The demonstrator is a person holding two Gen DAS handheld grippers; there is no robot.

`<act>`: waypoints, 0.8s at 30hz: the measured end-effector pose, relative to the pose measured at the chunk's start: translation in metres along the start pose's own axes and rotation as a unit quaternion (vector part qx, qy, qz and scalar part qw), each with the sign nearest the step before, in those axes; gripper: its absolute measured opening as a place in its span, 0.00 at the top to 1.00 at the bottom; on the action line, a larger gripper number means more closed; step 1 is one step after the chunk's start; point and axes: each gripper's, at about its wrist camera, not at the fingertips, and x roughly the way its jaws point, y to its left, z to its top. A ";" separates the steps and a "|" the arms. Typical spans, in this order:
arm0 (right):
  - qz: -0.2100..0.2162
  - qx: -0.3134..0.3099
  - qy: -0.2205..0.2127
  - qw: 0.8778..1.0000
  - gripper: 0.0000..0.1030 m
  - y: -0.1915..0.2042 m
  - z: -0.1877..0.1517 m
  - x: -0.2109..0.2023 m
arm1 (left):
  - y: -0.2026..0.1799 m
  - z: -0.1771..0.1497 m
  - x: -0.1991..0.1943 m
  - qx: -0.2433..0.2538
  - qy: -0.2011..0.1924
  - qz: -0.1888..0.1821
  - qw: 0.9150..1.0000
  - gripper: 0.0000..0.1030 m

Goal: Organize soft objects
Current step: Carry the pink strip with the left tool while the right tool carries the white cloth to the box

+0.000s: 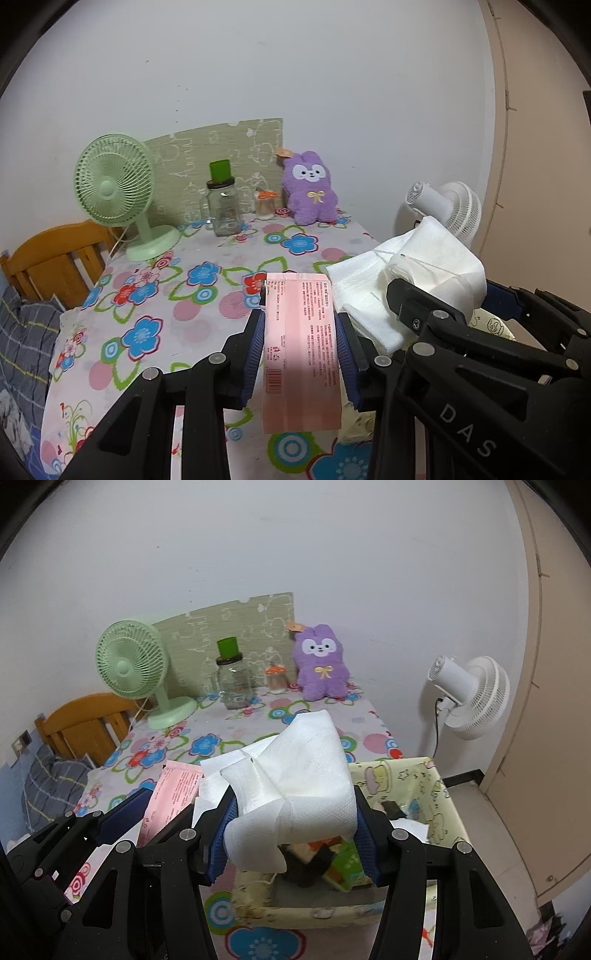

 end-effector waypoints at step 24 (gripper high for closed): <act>-0.064 0.037 0.034 0.997 0.42 -0.068 -0.010 0.032 | -0.060 -0.003 0.061 0.034 0.044 -0.062 0.997 0.62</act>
